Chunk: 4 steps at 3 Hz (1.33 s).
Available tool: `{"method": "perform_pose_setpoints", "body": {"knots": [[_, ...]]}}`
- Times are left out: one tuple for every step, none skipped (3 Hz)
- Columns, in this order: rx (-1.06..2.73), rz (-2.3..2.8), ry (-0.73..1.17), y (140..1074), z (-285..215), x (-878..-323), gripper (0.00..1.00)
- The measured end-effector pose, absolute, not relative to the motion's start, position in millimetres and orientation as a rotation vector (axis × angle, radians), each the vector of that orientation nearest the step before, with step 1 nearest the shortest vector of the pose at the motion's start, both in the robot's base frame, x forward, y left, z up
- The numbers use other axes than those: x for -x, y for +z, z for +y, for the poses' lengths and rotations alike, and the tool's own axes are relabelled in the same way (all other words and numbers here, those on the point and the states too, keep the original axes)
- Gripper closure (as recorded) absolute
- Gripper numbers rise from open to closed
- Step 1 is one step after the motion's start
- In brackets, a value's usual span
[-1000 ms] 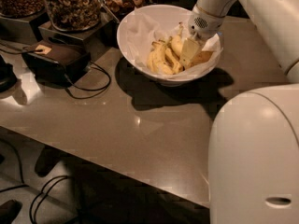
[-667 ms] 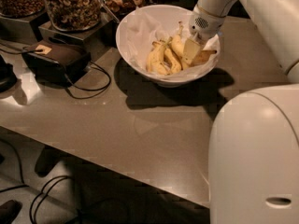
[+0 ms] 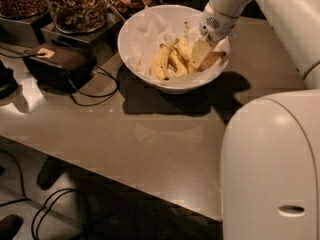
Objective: Pick banana from white bowl
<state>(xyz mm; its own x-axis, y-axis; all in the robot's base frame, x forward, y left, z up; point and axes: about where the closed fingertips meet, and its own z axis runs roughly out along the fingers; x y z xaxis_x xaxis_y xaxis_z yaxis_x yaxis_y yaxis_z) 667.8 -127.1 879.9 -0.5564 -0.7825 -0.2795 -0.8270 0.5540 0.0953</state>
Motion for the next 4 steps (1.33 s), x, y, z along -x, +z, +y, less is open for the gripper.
{"method": "perform_pose_setpoints", "body": {"knots": [[1.352,2.579,0.334,879.9,-125.1,-669.9,1.0],[1.35,2.548,0.345,895.0,-126.3,-667.2,1.0],[1.341,2.526,0.336,894.9,-122.5,-674.2,1.0],[1.329,2.519,0.327,915.9,-123.8,-663.2,1.0]]}}
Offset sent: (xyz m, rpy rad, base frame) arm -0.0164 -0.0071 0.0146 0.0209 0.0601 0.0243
